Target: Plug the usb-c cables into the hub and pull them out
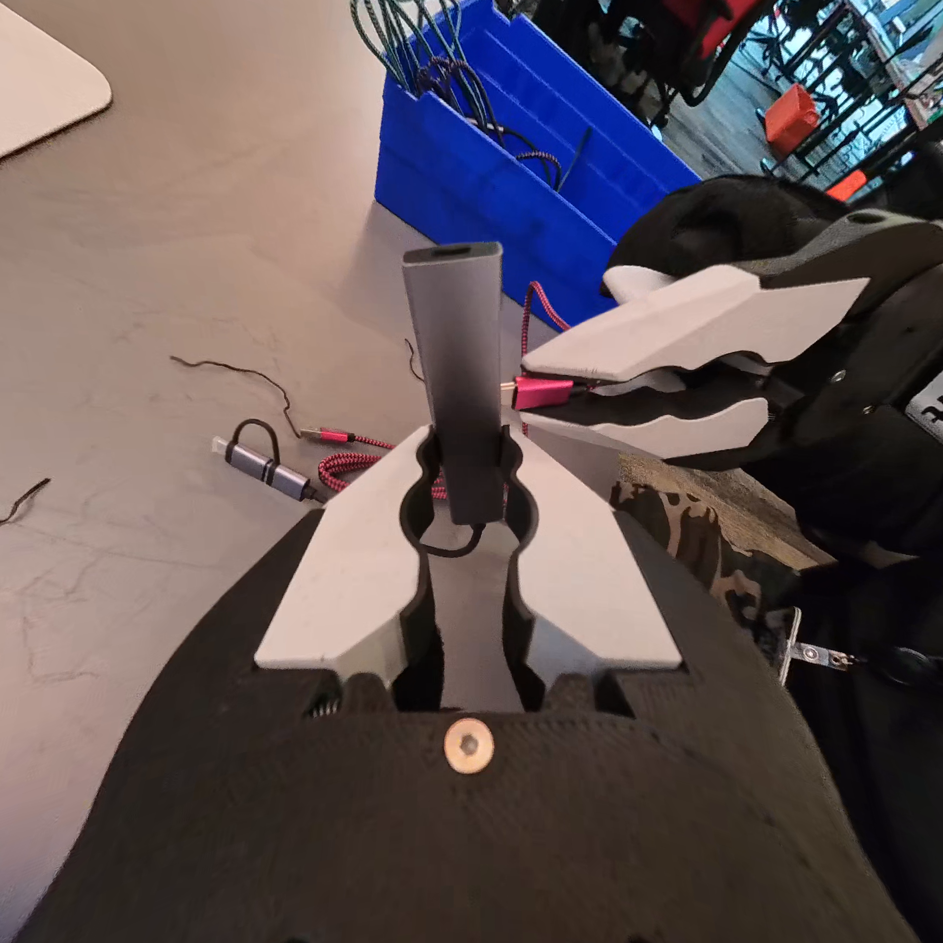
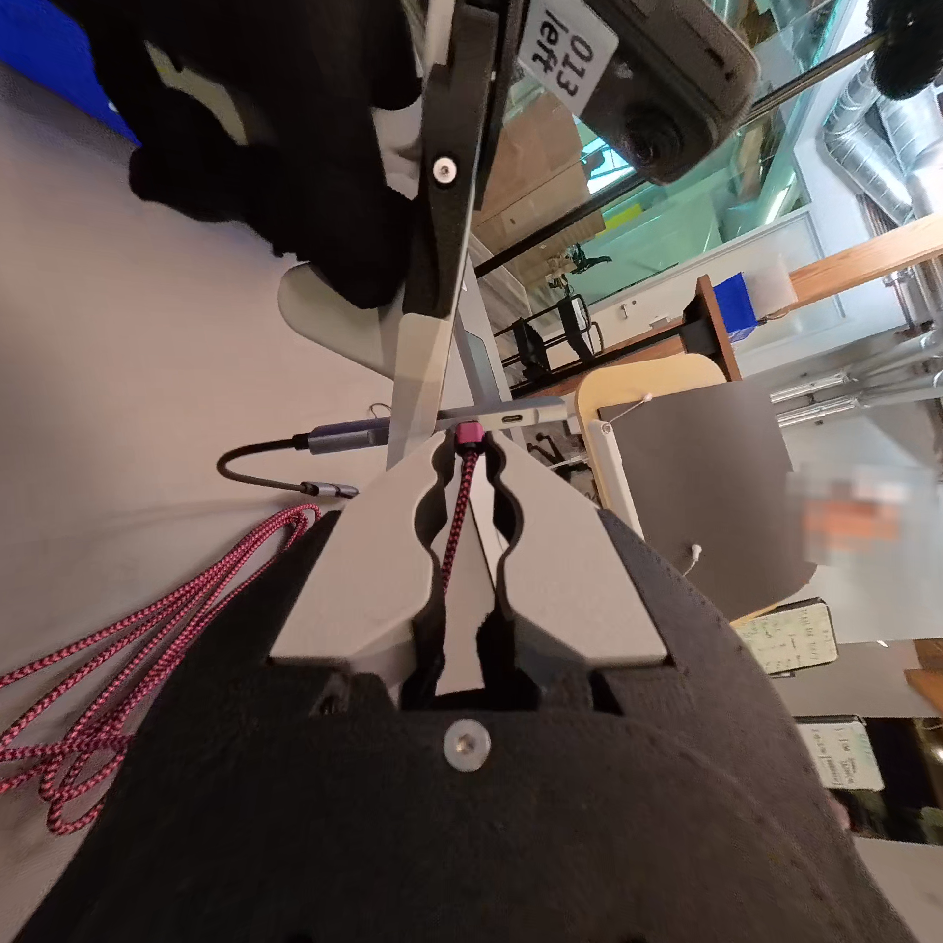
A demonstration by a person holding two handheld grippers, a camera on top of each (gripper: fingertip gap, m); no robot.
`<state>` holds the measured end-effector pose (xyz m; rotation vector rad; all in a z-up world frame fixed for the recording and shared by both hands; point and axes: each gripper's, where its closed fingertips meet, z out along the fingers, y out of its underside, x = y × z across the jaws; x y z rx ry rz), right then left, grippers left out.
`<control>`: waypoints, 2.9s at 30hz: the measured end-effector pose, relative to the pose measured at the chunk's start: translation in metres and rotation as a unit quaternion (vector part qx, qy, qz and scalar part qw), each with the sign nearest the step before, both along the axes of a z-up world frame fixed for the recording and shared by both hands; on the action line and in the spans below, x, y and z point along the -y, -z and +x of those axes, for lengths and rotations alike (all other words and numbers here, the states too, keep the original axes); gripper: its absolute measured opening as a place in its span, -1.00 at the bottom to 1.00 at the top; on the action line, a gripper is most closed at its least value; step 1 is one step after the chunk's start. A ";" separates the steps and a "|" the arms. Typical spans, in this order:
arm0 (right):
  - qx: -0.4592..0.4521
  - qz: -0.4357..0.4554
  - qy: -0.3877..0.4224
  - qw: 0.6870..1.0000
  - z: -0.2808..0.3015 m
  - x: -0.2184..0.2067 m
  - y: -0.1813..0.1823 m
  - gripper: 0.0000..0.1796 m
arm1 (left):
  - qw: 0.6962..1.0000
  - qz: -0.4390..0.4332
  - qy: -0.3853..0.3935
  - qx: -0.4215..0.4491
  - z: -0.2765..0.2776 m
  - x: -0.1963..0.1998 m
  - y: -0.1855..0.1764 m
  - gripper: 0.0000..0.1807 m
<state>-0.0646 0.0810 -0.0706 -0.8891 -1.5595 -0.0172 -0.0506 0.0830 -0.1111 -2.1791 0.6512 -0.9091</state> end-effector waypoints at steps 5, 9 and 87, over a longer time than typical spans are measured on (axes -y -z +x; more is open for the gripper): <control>0.021 0.022 -0.001 1.000 -0.001 0.004 0.004 -0.90 | 1.000 -0.019 0.013 -0.010 -0.001 0.004 0.004 -0.76; 0.041 0.007 0.006 0.999 -0.003 0.004 0.011 -0.90 | 0.998 -0.014 0.005 -0.066 -0.004 0.004 0.013 -0.76; 0.098 -0.006 0.147 0.984 0.001 -0.018 0.032 -0.91 | 0.955 -0.008 -0.080 -0.284 -0.024 -0.023 0.033 -0.76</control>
